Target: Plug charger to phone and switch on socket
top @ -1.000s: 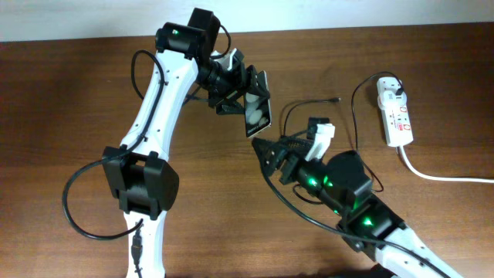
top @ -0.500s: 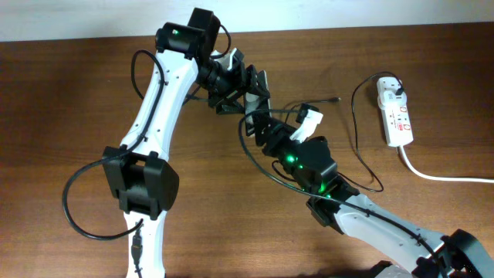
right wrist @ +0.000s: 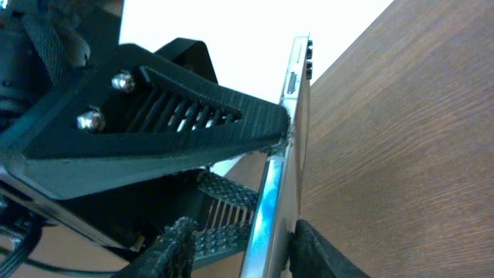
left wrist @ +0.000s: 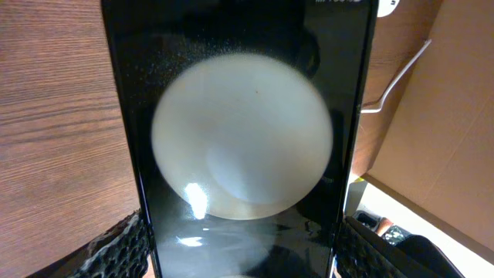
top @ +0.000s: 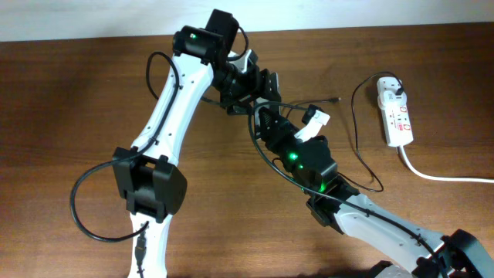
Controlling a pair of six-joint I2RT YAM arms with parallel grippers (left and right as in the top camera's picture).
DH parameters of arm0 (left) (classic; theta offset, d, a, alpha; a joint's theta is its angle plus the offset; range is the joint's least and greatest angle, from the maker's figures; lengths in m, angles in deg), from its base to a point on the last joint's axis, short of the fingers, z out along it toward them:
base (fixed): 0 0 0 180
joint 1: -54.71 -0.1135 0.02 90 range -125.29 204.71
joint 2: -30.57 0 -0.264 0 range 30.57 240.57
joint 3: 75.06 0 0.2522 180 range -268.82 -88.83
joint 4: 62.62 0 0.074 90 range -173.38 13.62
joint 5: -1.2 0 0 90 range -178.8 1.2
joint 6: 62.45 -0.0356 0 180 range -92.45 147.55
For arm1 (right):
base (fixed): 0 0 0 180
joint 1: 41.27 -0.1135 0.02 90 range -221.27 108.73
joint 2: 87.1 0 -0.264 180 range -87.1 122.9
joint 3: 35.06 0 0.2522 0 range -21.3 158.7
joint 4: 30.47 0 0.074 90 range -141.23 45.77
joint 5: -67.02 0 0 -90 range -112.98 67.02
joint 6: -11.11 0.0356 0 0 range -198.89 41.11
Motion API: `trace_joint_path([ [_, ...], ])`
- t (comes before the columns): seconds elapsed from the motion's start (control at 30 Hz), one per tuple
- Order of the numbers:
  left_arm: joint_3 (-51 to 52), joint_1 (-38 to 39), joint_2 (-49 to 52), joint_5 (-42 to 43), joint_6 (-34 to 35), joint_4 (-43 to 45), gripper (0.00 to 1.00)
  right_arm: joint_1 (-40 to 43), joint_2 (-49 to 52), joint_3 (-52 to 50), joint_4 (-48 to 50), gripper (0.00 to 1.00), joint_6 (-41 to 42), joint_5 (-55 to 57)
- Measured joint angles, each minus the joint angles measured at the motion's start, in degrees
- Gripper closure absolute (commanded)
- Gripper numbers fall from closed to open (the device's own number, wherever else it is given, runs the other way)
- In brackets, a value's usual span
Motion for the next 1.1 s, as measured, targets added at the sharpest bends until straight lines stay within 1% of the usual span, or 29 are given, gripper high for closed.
trace_joint_path([
  [0.1, 0.0, 0.0, 0.0, -0.3, 0.6, 0.4, 0.58, 0.0, 0.0, 0.0, -0.4, 0.64, 0.3, 0.1],
  [0.27, 0.0, 0.0, 0.0, -0.4, 3.1, 1.1, 0.58, 0.0, 0.0, 0.0, -1.3, 0.79, 0.6, 1.1],
  [0.37, 0.0, 0.0, 0.0, -1.3, 3.7, 1.1, 0.56, 0.0, 0.1, 0.0, -2.3, 0.85, 0.5, 1.6],
  [0.47, 0.0, 0.0, 0.0, -2.1, 3.9, 1.0, 0.52, 0.0, 0.3, 0.0, -3.2, 0.87, 0.4, 2.0],
  [0.5, 0.0, 0.0, 0.0, -2.2, 4.0, 1.0, 0.51, 0.0, 0.3, 0.0, -3.3, 0.89, 0.3, 2.1],
  [0.6, 0.0, 0.0, 0.0, -3.3, 4.1, 0.7, 0.48, 0.0, 0.6, 0.0, -3.6, 0.91, 0.1, 2.7],
  [0.7, 0.0, -0.3, 0.0, -3.9, 4.0, 1.0, 0.41, 0.2, 0.6, 0.0, -3.2, 0.91, 0.4, 2.6],
  [0.73, 0.0, -0.3, 0.0, -4.0, 4.0, 0.9, 0.36, 0.2, 0.6, 0.0, -3.2, 0.91, 0.5, 2.4],
  [0.8, 0.0, -0.3, 0.0, -4.0, 4.2, 0.9, 0.30, 0.2, 0.6, 0.0, -3.3, 0.91, 0.5, 2.1],
  [0.83, 0.0, -0.3, 0.0, -4.1, 4.1, 1.0, 0.24, 0.1, 0.6, 0.0, -3.3, 0.91, 0.5, 1.7],
  [0.87, 0.0, -0.3, 0.0, -4.0, 4.2, 1.1, 0.22, 0.1, 0.6, 0.0, -3.4, 0.91, 0.5, 1.4],
  [1.0, 0.0, -1.9, 0.0, -4.0, 4.0, 1.4, 0.21, 0.1, 0.6, 0.0, -3.4, 0.91, 0.5, 0.6],
  [1.1, -1.0, -7.1, 0.0, -4.0, 1.9, -2.3, 0.21, 0.1, 0.6, 0.0, -3.5, 0.92, 0.5, -1.5],
])
